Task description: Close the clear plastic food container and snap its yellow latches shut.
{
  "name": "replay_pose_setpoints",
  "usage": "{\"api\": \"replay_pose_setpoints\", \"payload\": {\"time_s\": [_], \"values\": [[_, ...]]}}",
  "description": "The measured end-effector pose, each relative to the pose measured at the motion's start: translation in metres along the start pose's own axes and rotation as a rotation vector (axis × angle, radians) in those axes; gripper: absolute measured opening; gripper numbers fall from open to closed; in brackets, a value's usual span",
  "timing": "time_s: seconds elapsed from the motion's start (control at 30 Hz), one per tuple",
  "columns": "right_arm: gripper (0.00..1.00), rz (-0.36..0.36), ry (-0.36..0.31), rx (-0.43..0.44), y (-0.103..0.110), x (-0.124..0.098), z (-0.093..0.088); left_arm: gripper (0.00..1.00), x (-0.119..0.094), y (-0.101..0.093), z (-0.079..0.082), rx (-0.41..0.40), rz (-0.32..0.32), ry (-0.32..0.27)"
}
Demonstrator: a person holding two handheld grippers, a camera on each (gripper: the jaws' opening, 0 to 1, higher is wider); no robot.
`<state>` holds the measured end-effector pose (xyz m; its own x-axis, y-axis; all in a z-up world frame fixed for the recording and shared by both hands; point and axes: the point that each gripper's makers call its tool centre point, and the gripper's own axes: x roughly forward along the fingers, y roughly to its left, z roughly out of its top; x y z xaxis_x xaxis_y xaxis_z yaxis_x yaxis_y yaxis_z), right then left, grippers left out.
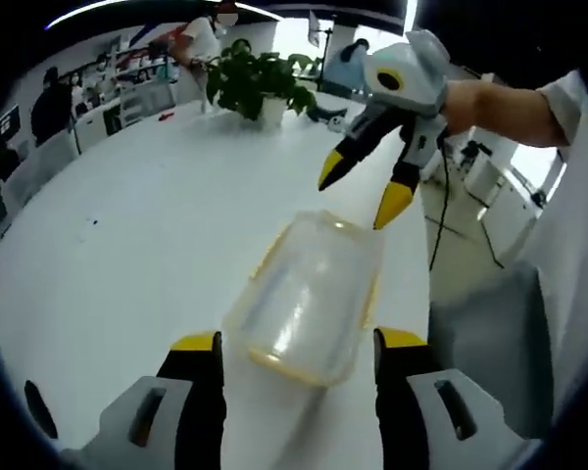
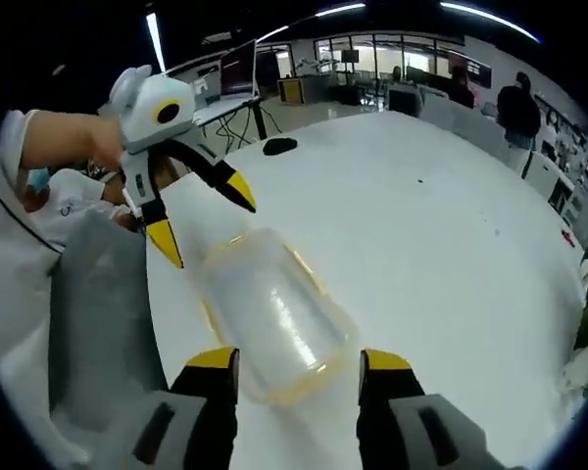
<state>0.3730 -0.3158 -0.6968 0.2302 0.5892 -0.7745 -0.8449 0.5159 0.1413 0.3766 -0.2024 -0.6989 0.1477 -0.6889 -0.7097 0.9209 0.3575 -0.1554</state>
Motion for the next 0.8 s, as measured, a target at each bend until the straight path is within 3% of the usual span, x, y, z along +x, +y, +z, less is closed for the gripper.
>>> {"api": "replay_pose_setpoints", "payload": {"time_s": [0.07, 0.2, 0.53, 0.8], "values": [[0.45, 0.014, -0.004, -0.011, 0.003, 0.001, 0.001, 0.54, 0.000, 0.003, 0.005, 0.066, 0.009, -0.018], [0.43, 0.023, 0.003, -0.053, 0.007, 0.003, 0.003, 0.51, 0.001, 0.000, 0.009, 0.045, -0.010, -0.029], [0.39, 0.028, -0.008, -0.174, 0.011, 0.009, 0.014, 0.39, 0.011, -0.002, 0.017, 0.111, -0.016, -0.029], [0.37, 0.032, -0.018, -0.256, 0.015, 0.016, 0.024, 0.39, 0.019, -0.014, 0.025, 0.137, -0.063, -0.038]]}}
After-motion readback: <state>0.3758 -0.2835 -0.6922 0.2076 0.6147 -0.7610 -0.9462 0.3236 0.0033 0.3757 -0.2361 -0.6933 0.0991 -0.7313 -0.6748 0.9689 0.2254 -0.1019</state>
